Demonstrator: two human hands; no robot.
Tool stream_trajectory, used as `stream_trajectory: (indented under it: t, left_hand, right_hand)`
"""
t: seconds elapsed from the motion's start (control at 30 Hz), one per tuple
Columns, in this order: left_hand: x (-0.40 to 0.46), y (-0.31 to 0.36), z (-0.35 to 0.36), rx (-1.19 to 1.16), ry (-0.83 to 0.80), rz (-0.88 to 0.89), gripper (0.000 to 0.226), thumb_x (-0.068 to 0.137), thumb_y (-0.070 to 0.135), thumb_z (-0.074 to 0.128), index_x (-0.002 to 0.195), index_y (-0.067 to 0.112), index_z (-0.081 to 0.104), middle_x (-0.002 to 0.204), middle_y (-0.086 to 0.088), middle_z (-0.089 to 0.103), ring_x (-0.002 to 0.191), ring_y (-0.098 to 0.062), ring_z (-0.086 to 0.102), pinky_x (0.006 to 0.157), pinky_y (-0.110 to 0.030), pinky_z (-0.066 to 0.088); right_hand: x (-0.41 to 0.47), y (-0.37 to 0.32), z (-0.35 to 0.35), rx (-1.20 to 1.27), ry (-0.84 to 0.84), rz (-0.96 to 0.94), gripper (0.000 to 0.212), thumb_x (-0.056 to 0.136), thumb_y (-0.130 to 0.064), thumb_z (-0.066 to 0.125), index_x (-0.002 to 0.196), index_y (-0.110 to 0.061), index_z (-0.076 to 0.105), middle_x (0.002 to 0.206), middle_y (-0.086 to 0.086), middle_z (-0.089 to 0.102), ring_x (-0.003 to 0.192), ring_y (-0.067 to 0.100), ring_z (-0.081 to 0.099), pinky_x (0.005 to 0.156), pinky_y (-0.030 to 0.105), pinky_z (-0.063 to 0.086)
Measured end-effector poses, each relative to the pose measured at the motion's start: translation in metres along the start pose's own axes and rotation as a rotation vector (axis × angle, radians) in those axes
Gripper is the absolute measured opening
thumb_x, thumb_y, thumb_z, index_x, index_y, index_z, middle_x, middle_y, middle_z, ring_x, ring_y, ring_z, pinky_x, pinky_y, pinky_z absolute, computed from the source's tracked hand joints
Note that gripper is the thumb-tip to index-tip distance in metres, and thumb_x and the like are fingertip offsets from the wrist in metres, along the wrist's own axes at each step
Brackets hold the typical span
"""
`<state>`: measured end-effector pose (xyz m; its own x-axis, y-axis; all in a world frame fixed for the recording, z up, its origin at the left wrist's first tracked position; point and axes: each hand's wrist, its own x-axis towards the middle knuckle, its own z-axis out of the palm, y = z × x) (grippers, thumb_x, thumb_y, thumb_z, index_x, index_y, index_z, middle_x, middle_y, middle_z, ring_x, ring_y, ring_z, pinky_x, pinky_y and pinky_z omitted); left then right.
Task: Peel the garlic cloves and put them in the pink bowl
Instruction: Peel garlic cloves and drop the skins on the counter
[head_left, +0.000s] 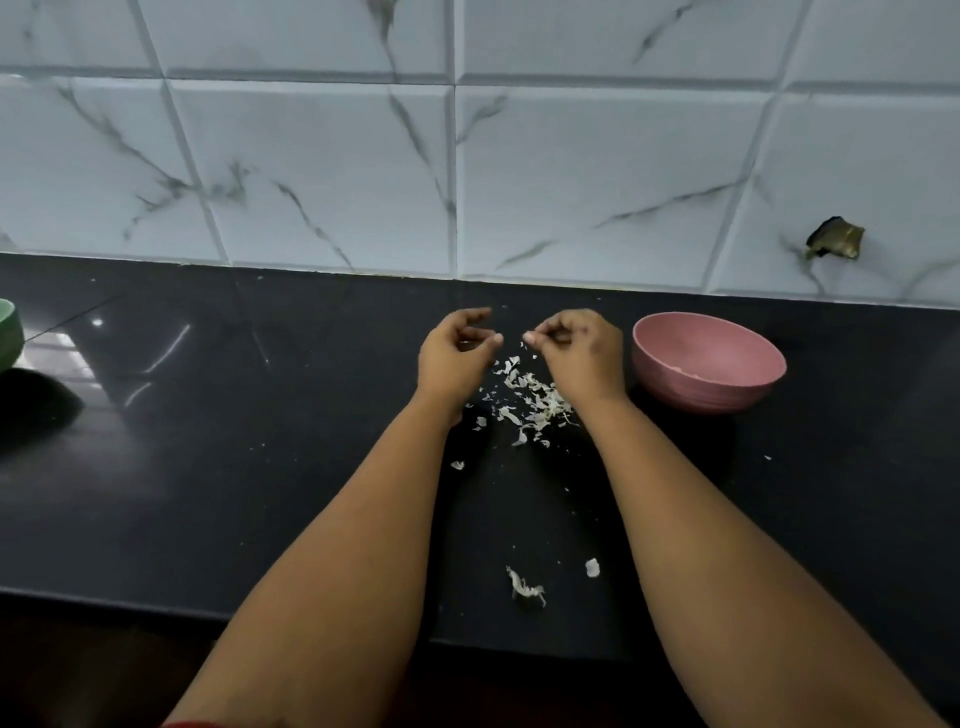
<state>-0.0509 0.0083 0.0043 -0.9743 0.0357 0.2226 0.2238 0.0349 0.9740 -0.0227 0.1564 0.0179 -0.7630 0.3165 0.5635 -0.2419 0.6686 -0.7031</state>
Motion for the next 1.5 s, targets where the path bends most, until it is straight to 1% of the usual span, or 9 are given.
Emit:
stream_trajectory:
  t: [0.13, 0.33, 0.5, 0.67, 0.83, 1.03, 1.17, 1.33, 1.5]
  left_hand:
    - [-0.018, 0.008, 0.01, -0.19, -0.183, -0.042, 0.005, 0.092, 0.008, 0.066, 0.093, 0.007, 0.071, 0.085, -0.008, 0.073, 0.077, -0.015, 0.07, 0.079, -0.027, 0.057]
    - [-0.022, 0.009, 0.002, -0.244, -0.147, -0.036, 0.005, 0.087, 0.006, 0.072, 0.09, 0.002, 0.072, 0.085, -0.015, 0.072, 0.08, -0.021, 0.069, 0.085, -0.034, 0.058]
    - [-0.02, 0.009, 0.009, -0.315, -0.108, -0.072, 0.003, 0.085, 0.0, 0.071, 0.088, 0.0, 0.071, 0.075, -0.01, 0.072, 0.068, -0.017, 0.07, 0.075, -0.029, 0.06]
    - [-0.017, 0.008, 0.012, -0.389, -0.132, -0.117, 0.003, 0.086, -0.003, 0.069, 0.087, 0.0, 0.069, 0.071, -0.005, 0.073, 0.067, -0.011, 0.07, 0.069, -0.019, 0.057]
    - [-0.013, 0.006, 0.011, -0.353, -0.129, -0.087, 0.004, 0.086, -0.005, 0.068, 0.084, -0.002, 0.067, 0.074, -0.008, 0.071, 0.068, -0.012, 0.07, 0.071, -0.02, 0.057]
    - [-0.007, 0.0, 0.016, -0.349, -0.121, -0.083, 0.005, 0.085, -0.004, 0.069, 0.083, -0.001, 0.066, 0.082, -0.013, 0.07, 0.077, -0.018, 0.069, 0.08, -0.025, 0.059]
    - [-0.001, -0.003, 0.014, -0.329, -0.119, -0.073, 0.004, 0.09, -0.001, 0.065, 0.092, -0.002, 0.069, 0.085, -0.012, 0.071, 0.074, -0.012, 0.069, 0.079, -0.022, 0.058]
    - [0.0, -0.003, 0.015, -0.268, -0.121, -0.045, 0.007, 0.091, -0.003, 0.063, 0.09, 0.002, 0.069, 0.081, -0.01, 0.07, 0.07, -0.008, 0.069, 0.073, -0.019, 0.056]
    - [0.004, -0.007, 0.011, -0.097, -0.091, 0.023, 0.01, 0.09, 0.007, 0.068, 0.086, 0.015, 0.073, 0.087, -0.011, 0.073, 0.084, -0.021, 0.066, 0.088, -0.039, 0.057]
  right_hand:
    - [-0.027, -0.013, 0.002, 0.444, -0.035, 0.244, 0.012, 0.081, -0.011, 0.077, 0.076, -0.015, 0.066, 0.069, 0.004, 0.07, 0.06, 0.01, 0.068, 0.06, 0.023, 0.055]
    - [-0.031, -0.017, 0.0, 0.719, -0.175, 0.396, 0.008, 0.088, 0.002, 0.064, 0.093, -0.003, 0.069, 0.078, 0.007, 0.071, 0.067, 0.006, 0.068, 0.064, 0.015, 0.053]
    - [-0.027, -0.009, -0.001, 0.624, -0.142, 0.383, 0.01, 0.085, -0.002, 0.071, 0.081, -0.01, 0.066, 0.074, 0.009, 0.071, 0.064, 0.01, 0.069, 0.061, 0.018, 0.053]
    - [-0.02, 0.001, 0.006, 0.284, -0.208, 0.231, 0.012, 0.091, -0.02, 0.065, 0.082, -0.025, 0.06, 0.091, 0.005, 0.071, 0.088, 0.022, 0.069, 0.082, 0.037, 0.057]
    - [-0.015, 0.001, 0.009, 0.126, -0.307, 0.193, 0.005, 0.099, -0.023, 0.051, 0.094, -0.022, 0.053, 0.097, 0.002, 0.059, 0.084, 0.018, 0.055, 0.072, 0.028, 0.042]
    - [-0.01, 0.009, 0.016, 0.201, -0.228, 0.184, 0.006, 0.095, -0.017, 0.056, 0.091, -0.02, 0.055, 0.095, 0.006, 0.065, 0.085, 0.022, 0.061, 0.077, 0.034, 0.051]
    - [-0.006, 0.01, 0.016, 0.273, -0.111, 0.137, 0.012, 0.089, -0.015, 0.067, 0.095, -0.02, 0.058, 0.083, -0.005, 0.06, 0.072, 0.006, 0.058, 0.064, 0.011, 0.046]
    - [-0.006, 0.014, 0.017, 0.26, -0.12, 0.099, 0.011, 0.085, -0.013, 0.071, 0.085, -0.019, 0.062, 0.082, -0.002, 0.066, 0.073, 0.008, 0.06, 0.069, 0.02, 0.052]
    - [-0.006, 0.014, 0.019, 0.208, -0.16, 0.067, 0.011, 0.085, -0.016, 0.072, 0.083, -0.017, 0.062, 0.08, -0.003, 0.064, 0.073, 0.011, 0.062, 0.066, 0.013, 0.05]
